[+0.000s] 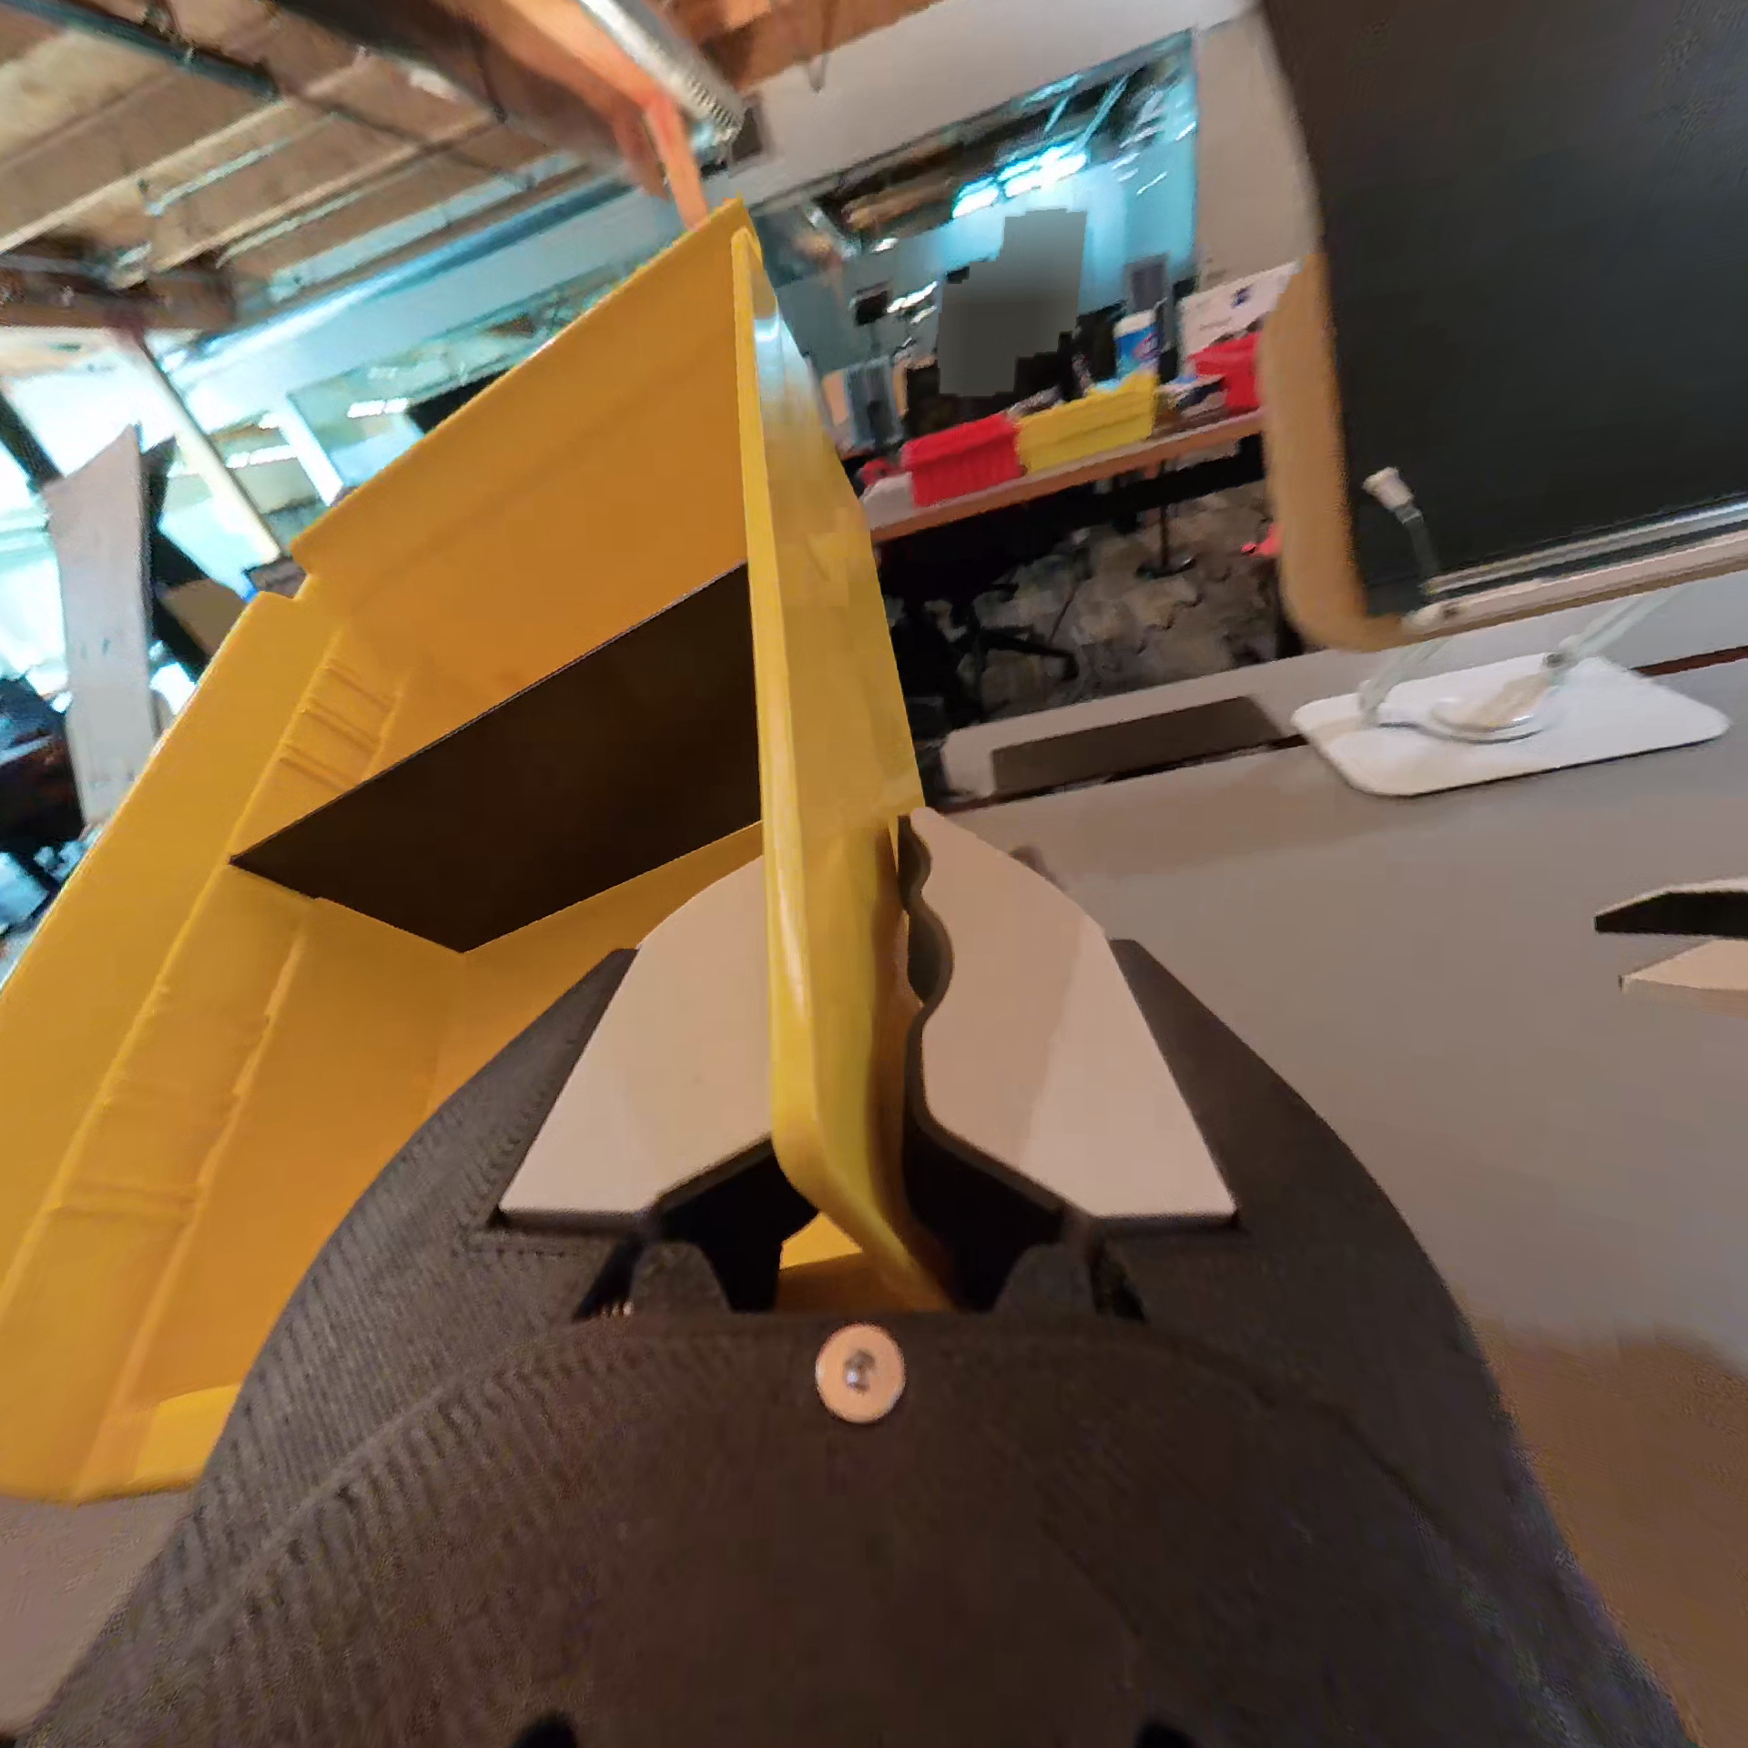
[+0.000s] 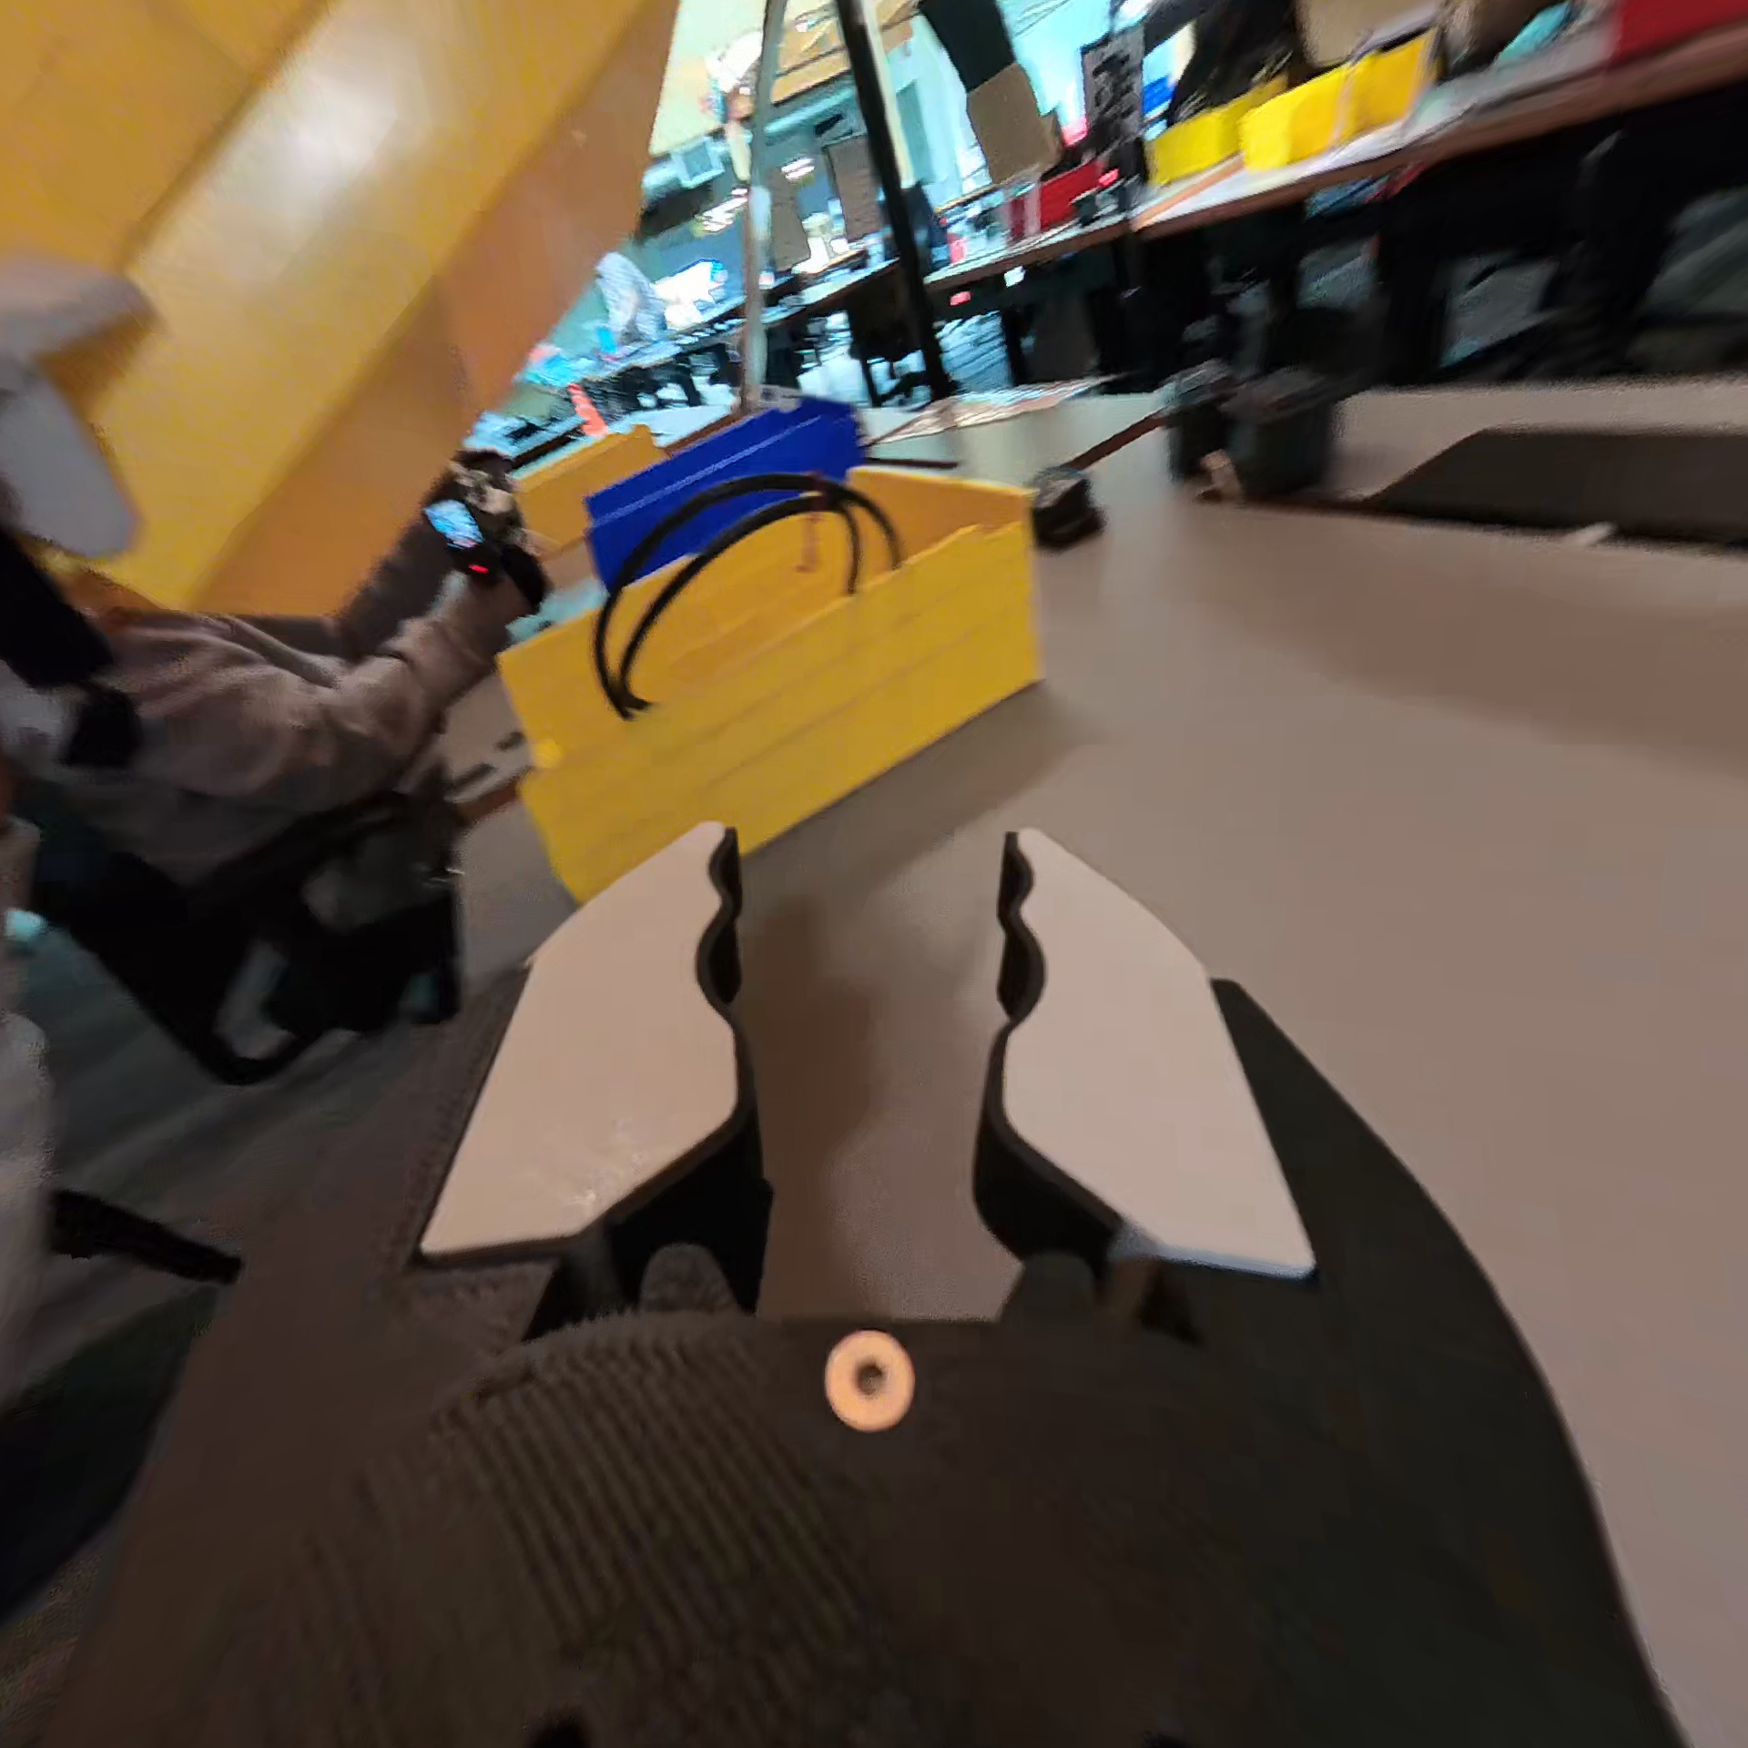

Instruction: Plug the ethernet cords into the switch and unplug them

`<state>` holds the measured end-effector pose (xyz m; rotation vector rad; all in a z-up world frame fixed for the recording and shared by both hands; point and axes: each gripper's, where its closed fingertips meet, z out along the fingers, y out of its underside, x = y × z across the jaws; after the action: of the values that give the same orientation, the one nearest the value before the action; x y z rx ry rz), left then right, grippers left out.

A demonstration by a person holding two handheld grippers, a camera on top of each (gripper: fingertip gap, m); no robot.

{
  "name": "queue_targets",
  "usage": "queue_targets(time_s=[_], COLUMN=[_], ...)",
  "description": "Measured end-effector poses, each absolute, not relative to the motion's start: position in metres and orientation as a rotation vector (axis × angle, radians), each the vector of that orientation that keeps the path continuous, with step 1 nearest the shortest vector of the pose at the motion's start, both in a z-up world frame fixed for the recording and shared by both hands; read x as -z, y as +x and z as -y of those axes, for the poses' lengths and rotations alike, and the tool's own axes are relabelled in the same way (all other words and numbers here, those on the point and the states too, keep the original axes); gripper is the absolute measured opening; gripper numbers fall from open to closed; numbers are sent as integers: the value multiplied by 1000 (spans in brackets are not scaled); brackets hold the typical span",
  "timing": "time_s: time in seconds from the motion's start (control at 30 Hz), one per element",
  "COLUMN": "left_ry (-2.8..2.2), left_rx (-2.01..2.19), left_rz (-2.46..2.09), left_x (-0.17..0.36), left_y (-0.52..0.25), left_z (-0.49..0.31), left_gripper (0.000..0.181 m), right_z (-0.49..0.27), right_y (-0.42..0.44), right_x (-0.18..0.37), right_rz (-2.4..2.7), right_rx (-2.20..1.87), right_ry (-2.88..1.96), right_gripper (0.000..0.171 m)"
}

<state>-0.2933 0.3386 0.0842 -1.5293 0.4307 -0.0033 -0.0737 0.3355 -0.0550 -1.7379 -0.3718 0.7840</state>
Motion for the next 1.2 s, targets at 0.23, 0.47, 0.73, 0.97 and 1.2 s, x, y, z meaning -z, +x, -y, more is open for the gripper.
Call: queue_targets(time_s=[0.23, 0.47, 0.73, 0.97, 1.2], left_ry=[-1371, -1332, -1415, -1408, -1418], left_rx=[278, 591, 607, 534, 622], left_rz=[-698, -967, -1173, -1258, -1355], left_x=[-97, -48, 45, 86, 112], left_y=[-138, 1, 63, 88, 114], left_z=[-294, -245, -258, -270, -235], left_gripper=[5, 7, 8, 8, 8], right_z=[-297, -293, -256, -242, -245], right_y=[91, 203, 250, 226, 218], right_x=[64, 53, 58, 77, 82], right_rz=[292, -175, -290, -146, -90], right_rx=[-485, -579, -359, -197, -159], right_ry=[-1577, -1527, -1520, -1624, -1633], right_gripper=[42, 40, 40, 44, 44])
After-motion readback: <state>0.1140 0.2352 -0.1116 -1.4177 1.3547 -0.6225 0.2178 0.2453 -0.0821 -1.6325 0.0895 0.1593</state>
